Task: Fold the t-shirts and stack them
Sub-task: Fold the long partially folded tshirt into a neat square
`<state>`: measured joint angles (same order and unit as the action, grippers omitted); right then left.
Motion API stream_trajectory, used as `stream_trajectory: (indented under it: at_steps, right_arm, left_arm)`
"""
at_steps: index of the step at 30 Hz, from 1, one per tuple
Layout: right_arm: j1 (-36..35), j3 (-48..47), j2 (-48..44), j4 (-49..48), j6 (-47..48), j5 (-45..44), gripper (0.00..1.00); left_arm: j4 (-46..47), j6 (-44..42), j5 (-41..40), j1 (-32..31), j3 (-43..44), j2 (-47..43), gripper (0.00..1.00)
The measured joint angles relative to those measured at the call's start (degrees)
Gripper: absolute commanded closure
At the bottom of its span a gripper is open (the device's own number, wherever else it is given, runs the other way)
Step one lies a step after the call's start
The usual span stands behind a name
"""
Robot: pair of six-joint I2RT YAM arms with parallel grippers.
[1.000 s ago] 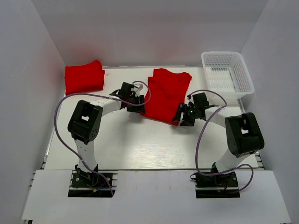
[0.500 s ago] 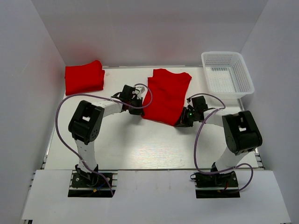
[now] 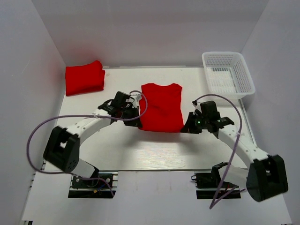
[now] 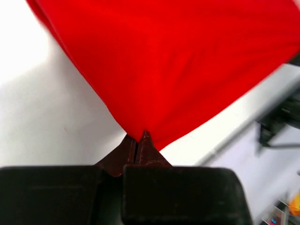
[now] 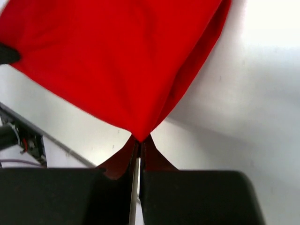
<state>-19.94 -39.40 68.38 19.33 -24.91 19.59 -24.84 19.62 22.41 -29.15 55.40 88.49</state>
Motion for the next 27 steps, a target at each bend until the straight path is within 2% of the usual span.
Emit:
stream_trajectory:
  at_steps: [5, 10, 17, 27]
  right_arm:
    - [-0.33, -1.07, -8.87, 11.08, 0.94, 0.72, 1.00]
    - [-0.31, -6.99, -9.53, 16.52, 1.40, 1.14, 1.00]
    - [0.07, -19.89, -2.12, 18.16, 3.52, -2.62, 1.00]
    - [1.81, -31.08, 11.52, 16.92, 5.44, -4.72, 1.00]
  left_arm:
    - [-8.20, 2.38, 1.05, -0.24, 1.62, -10.16, 1.00]
    - [-13.25, 3.89, 0.11, -0.33, 8.59, -10.95, 1.00]
    - [-15.47, 5.53, -5.60, 0.55, 18.56, -6.27, 1.00]
    - [-16.92, 7.13, -16.35, 1.31, 32.87, 6.78, 1.00]
